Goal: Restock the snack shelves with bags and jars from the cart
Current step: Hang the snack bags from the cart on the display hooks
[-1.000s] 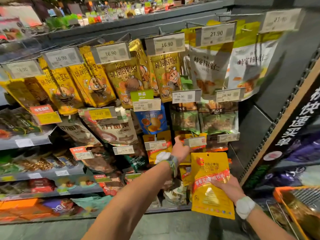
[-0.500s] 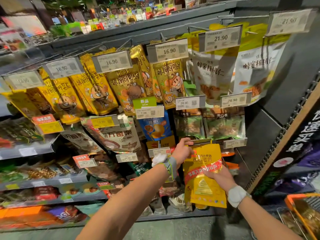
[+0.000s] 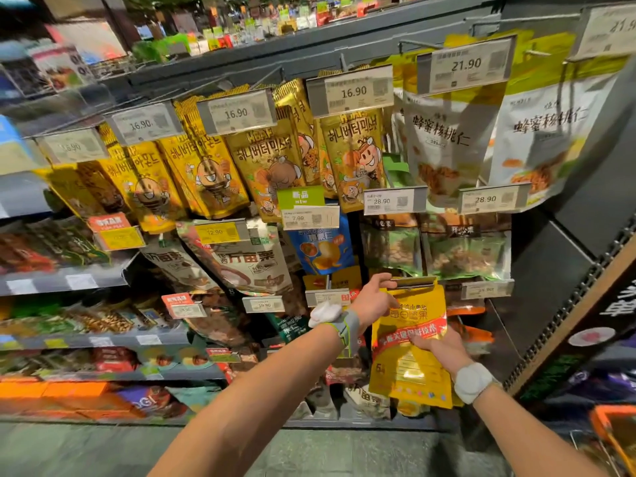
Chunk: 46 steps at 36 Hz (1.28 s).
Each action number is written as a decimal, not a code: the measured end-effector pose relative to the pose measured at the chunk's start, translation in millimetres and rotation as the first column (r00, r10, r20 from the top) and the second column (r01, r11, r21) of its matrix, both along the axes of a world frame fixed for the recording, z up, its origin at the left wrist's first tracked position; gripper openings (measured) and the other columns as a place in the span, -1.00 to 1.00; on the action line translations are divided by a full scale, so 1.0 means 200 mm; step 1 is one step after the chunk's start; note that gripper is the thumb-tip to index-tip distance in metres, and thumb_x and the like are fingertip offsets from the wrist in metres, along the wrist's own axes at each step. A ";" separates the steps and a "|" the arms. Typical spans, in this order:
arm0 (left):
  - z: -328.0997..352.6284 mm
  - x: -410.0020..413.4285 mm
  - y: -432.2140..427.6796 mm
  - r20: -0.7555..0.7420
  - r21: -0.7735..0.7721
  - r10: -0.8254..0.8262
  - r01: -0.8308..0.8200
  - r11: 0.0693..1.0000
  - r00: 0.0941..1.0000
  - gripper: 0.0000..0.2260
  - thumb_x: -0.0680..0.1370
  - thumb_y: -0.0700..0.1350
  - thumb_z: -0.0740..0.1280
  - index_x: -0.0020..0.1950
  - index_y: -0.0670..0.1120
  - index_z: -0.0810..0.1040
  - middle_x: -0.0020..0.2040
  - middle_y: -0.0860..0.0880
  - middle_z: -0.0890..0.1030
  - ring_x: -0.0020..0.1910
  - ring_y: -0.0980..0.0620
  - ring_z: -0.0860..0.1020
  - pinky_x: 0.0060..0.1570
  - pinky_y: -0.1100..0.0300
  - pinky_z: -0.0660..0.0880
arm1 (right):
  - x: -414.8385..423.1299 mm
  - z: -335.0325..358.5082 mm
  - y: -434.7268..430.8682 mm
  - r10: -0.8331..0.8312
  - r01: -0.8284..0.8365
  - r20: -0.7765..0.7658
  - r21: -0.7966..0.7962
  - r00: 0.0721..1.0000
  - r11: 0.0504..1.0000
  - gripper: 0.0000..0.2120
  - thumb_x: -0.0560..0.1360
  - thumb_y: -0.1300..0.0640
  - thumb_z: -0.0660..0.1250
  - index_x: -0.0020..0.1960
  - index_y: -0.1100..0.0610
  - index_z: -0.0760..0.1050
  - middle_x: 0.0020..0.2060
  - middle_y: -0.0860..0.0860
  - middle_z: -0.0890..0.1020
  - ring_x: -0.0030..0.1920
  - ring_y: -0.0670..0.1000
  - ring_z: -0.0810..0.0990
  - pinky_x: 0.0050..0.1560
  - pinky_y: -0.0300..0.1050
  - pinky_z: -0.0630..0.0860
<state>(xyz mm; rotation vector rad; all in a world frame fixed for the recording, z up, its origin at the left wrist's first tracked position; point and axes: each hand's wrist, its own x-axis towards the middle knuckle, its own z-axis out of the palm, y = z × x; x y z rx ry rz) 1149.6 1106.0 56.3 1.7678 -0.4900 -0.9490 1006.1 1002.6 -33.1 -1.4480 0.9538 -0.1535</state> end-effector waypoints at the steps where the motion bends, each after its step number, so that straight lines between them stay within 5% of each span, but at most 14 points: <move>1: -0.01 0.00 0.00 -0.003 -0.002 0.002 -0.002 1.000 1.000 -0.45 0.52 -0.41 0.29 0.48 -0.10 0.33 0.28 0.02 0.47 0.01 -0.02 0.49 -0.16 0.11 0.44 | 0.00 -0.02 0.00 -0.007 0.007 0.007 0.003 1.000 1.000 -0.68 0.37 0.24 0.59 0.01 -0.03 0.57 0.00 0.03 0.68 0.09 0.14 0.62 0.25 0.11 0.49; 7: -0.02 0.01 0.01 -0.004 -0.020 0.001 -0.001 1.000 1.000 -0.46 0.53 -0.39 0.29 0.47 -0.06 0.34 0.23 0.07 0.48 0.01 -0.03 0.52 -0.10 0.04 0.48 | 0.03 -0.08 -0.03 0.000 -0.001 -0.052 -0.030 0.999 1.000 -0.55 0.35 0.19 0.61 0.18 0.12 0.56 0.11 0.09 0.67 0.16 0.16 0.61 0.32 0.18 0.46; 12: -0.09 -0.03 0.05 0.037 -0.012 0.043 -0.043 0.999 0.998 -0.53 0.46 -0.50 0.24 0.23 -0.05 0.46 -0.02 -0.03 0.52 -0.20 -0.06 0.57 -0.39 0.16 0.46 | 0.06 -0.22 -0.07 -0.119 0.091 -0.281 -0.110 0.952 0.990 0.05 0.25 -0.04 0.67 0.50 0.22 0.13 0.39 0.20 0.42 0.42 0.24 0.38 0.45 0.14 0.28; 14: -0.15 -0.06 0.10 0.046 0.036 0.033 -0.034 0.999 0.998 -0.56 0.45 -0.51 0.20 0.17 -0.04 0.44 -0.13 -0.05 0.55 -0.37 0.01 0.58 -0.47 0.19 0.42 | 0.04 -0.24 -0.07 -0.115 0.074 -0.332 -0.134 0.936 0.988 -0.20 0.27 -0.05 0.65 0.36 0.17 0.37 0.31 0.17 0.48 0.37 0.21 0.42 0.40 0.08 0.31; 16: -0.22 -0.07 0.14 0.024 0.109 -0.011 0.008 0.994 1.000 -0.64 0.51 -0.46 0.20 0.16 -0.06 0.39 -0.16 -0.07 0.58 -0.43 0.04 0.56 -0.53 0.21 0.43 | 0.03 -0.34 -0.11 -0.122 0.077 -0.339 -0.145 0.933 0.987 -0.66 0.27 -0.01 0.64 -0.11 0.04 0.54 0.02 0.11 0.60 0.14 0.15 0.55 0.22 -0.01 0.43; 18: -0.28 -0.07 0.16 -0.059 0.189 -0.040 0.051 0.981 0.997 -0.74 0.58 -0.41 0.21 0.16 -0.10 0.38 -0.10 -0.13 0.57 -0.45 0.00 0.54 -0.55 0.19 0.45 | 0.02 -0.51 -0.16 -0.126 0.094 -0.305 -0.116 0.944 0.989 -0.63 0.11 -0.10 0.58 -0.28 0.07 0.51 -0.18 0.09 0.65 -0.13 0.15 0.60 0.05 0.11 0.57; 20: -0.33 -0.08 0.17 -0.119 0.247 -0.050 0.078 0.966 0.992 -0.79 0.61 -0.38 0.21 0.16 -0.13 0.38 -0.11 -0.16 0.56 -0.50 -0.01 0.53 -0.53 0.16 0.44 | 0.02 -0.56 -0.18 -0.112 0.102 -0.219 -0.055 0.969 0.993 -0.75 0.21 0.00 0.52 -0.15 0.02 0.59 -0.33 0.10 0.58 -0.33 0.10 0.51 -0.14 0.17 0.55; 23: -0.35 -0.09 0.15 -0.098 0.283 -0.056 0.082 0.956 0.994 -0.80 0.62 -0.37 0.19 0.13 -0.09 0.38 -0.16 -0.11 0.54 -0.55 0.04 0.52 -0.58 0.20 0.41 | 0.03 -0.21 -0.06 -0.154 0.158 -0.128 0.024 0.980 0.987 -0.72 0.55 0.32 0.33 0.23 0.16 0.45 -0.23 0.14 0.56 -0.34 0.08 0.52 -0.33 -0.02 0.50; 27: -0.32 -0.09 0.07 -0.075 0.248 -0.037 0.054 0.967 0.997 -0.81 0.66 -0.28 0.17 0.19 -0.01 0.33 -0.16 -0.08 0.48 -0.36 -0.06 0.54 -0.53 0.15 0.42 | 0.07 -0.07 -0.06 -0.175 0.173 -0.001 -0.163 0.985 0.971 -0.78 0.58 0.18 0.32 0.21 0.05 0.42 0.00 0.09 0.62 -0.13 0.13 0.66 -0.05 0.17 0.63; 30: -0.32 -0.08 0.00 0.005 0.271 0.034 -0.034 0.962 0.999 -0.80 0.64 -0.14 0.23 0.21 0.00 0.26 -0.12 -0.12 0.53 -0.26 -0.14 0.59 -0.38 0.07 0.50 | 0.12 0.01 -0.06 -0.182 0.194 0.073 -0.214 0.981 0.957 -0.69 0.60 0.00 0.33 0.29 0.00 0.34 -0.03 0.00 0.61 -0.14 0.11 0.67 -0.09 0.18 0.64; 35: -0.49 0.02 -0.11 0.193 0.271 0.153 -0.202 0.941 0.969 -0.54 0.42 0.07 0.25 0.27 0.07 0.21 0.21 -0.21 0.54 0.09 -0.29 0.60 0.05 -0.27 0.59 | 0.18 -0.10 -0.20 -0.129 0.113 -0.023 -0.333 0.991 0.936 -0.41 0.39 -0.35 0.21 0.34 -0.11 0.35 0.09 -0.02 0.55 0.01 0.13 0.63 0.02 0.24 0.62; 41: -0.33 -0.04 -0.11 0.199 0.236 0.044 -0.091 0.967 0.979 -0.51 0.55 -0.14 0.28 0.47 -0.05 0.29 0.37 -0.10 0.38 0.19 -0.24 0.53 0.07 -0.14 0.62 | 0.19 0.02 -0.09 -0.031 -0.012 -0.101 -0.399 0.994 0.917 -0.44 0.57 0.09 0.30 0.53 0.01 0.24 0.18 -0.01 0.39 0.05 0.07 0.56 0.12 0.16 0.57; 46: -0.35 -0.06 -0.12 0.294 0.279 -0.041 -0.045 0.959 0.955 -0.51 0.57 -0.11 0.27 0.49 -0.05 0.29 0.36 -0.11 0.33 0.24 -0.26 0.49 0.12 -0.20 0.57 | 0.17 0.00 -0.04 0.074 -0.146 -0.174 -0.450 0.982 0.881 -0.23 0.57 0.13 0.31 0.63 0.05 -0.06 0.34 0.01 0.39 0.02 0.02 0.57 0.15 -0.01 0.46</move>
